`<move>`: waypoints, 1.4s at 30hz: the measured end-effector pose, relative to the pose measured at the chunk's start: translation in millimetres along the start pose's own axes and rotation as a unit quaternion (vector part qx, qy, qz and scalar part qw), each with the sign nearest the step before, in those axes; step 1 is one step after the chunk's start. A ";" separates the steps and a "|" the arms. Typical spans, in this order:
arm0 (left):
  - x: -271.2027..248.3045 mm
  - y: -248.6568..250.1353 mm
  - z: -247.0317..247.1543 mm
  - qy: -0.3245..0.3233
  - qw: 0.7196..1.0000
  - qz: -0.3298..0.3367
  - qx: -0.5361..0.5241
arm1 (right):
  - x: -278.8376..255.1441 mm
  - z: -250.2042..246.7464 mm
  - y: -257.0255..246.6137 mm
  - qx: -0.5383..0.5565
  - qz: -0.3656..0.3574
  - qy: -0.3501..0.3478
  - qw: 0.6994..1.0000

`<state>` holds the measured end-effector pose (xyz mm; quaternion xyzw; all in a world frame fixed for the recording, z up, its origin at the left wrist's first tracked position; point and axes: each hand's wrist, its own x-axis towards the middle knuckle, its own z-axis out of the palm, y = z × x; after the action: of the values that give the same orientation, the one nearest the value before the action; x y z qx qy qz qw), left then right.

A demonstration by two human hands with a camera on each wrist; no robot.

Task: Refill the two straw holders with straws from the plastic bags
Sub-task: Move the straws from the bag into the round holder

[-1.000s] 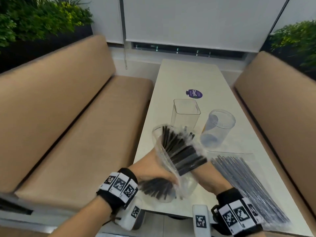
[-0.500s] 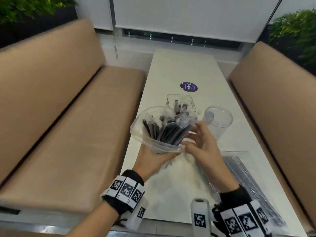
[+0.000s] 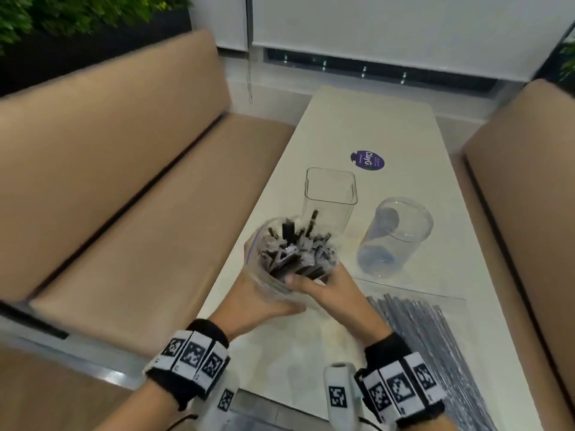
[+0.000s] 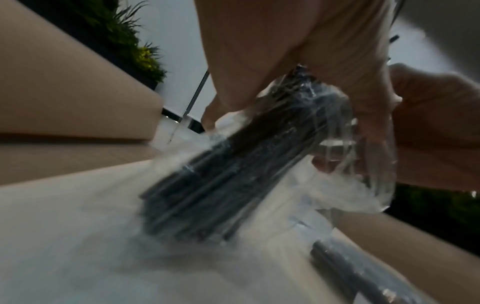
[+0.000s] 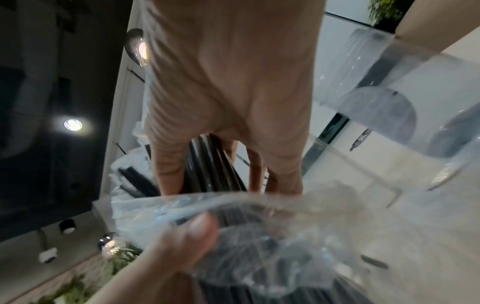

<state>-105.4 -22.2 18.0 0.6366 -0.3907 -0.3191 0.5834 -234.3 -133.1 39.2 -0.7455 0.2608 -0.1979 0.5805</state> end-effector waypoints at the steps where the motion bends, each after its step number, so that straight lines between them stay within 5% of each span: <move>1: 4.3 2.4 2.4 0.015 1.000 0.008 0.001 | 0.7 1.5 -3.6 0.009 -0.007 0.010 1.000; 8: 14.9 8.3 -10.0 -0.019 0.996 -0.089 -0.019 | 11.7 14.2 -6.9 0.025 -0.038 0.142 0.989; 15: 25.6 10.2 -19.6 -0.051 0.989 -0.136 -0.036 | 18.8 19.2 -10.3 0.010 -0.038 0.166 0.985; 24: 37.3 11.2 -15.4 -0.046 0.989 -0.132 -0.043 | 27.1 -7.6 -24.5 0.069 -0.064 0.275 0.957; 28: 42.2 14.6 -4.5 -0.046 0.989 -0.123 -0.064 | 32.3 -21.9 -38.8 0.070 -0.110 0.257 0.957; 35: 46.8 24.8 16.5 -0.064 0.992 -0.090 -0.060 | 40.3 -100.5 -104.8 0.045 -0.194 0.238 0.951; 42: 44.2 25.3 31.7 -0.024 0.994 -0.066 -0.086 | 43.9 -212.7 -201.3 0.078 -0.316 0.266 0.907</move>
<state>-114.2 -76.6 41.6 0.6004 -0.3331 -0.4045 0.6041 -295.0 -284.2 286.5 -0.6608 0.1397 -0.5816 0.4533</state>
